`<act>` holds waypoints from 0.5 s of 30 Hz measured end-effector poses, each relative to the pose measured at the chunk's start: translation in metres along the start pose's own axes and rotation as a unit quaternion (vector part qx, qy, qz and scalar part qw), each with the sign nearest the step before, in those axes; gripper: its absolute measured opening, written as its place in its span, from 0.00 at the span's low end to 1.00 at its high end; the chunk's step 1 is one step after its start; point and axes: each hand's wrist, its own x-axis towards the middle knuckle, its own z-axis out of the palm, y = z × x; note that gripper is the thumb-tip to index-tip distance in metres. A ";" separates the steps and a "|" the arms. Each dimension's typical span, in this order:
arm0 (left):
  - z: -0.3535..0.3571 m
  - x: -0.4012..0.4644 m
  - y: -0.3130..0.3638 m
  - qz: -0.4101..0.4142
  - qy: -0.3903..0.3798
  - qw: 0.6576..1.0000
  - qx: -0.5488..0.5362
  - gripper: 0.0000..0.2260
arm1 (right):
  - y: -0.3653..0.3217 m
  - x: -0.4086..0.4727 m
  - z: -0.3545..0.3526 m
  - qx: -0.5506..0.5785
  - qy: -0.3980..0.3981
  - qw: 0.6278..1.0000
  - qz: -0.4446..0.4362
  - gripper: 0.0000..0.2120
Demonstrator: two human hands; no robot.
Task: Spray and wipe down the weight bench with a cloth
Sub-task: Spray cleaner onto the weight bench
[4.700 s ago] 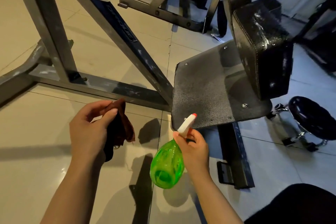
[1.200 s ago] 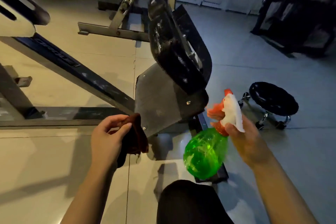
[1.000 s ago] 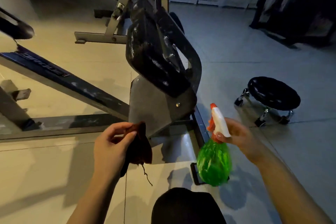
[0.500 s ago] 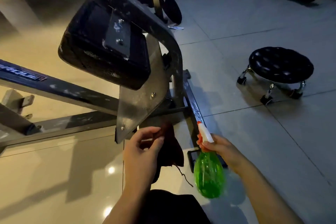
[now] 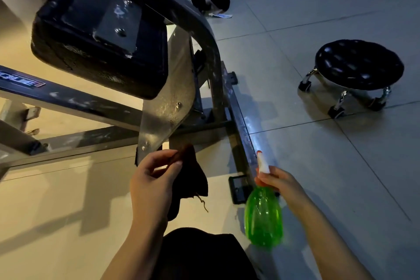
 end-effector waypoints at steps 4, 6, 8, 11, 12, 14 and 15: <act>0.000 0.000 -0.003 -0.005 -0.028 0.999 -0.016 0.11 | 0.019 -0.021 -0.023 -0.034 -0.025 0.998 0.040 0.17; -0.001 0.002 -0.006 0.006 -0.053 0.999 -0.001 0.12 | 0.027 -0.032 -0.030 -0.049 -0.030 0.997 0.055 0.24; -0.001 0.003 -0.009 0.019 -0.079 0.996 0.025 0.12 | 0.036 -0.045 -0.035 -0.053 -0.026 0.996 0.069 0.33; 0.000 0.006 -0.012 0.055 -0.113 0.988 0.090 0.12 | 0.049 -0.062 -0.039 -0.028 -0.001 0.997 0.077 0.45; 0.000 0.007 -0.013 0.065 -0.117 0.986 0.104 0.12 | 0.051 -0.065 -0.038 -0.027 0.006 0.997 0.077 0.46; -0.002 0.010 -0.016 0.068 -0.121 0.983 0.116 0.12 | 0.049 -0.070 -0.033 -0.037 0.001 0.997 0.066 0.47; -0.004 0.012 -0.018 0.067 -0.120 0.984 0.111 0.12 | 0.044 -0.072 -0.028 -0.048 -0.005 0.997 0.059 0.46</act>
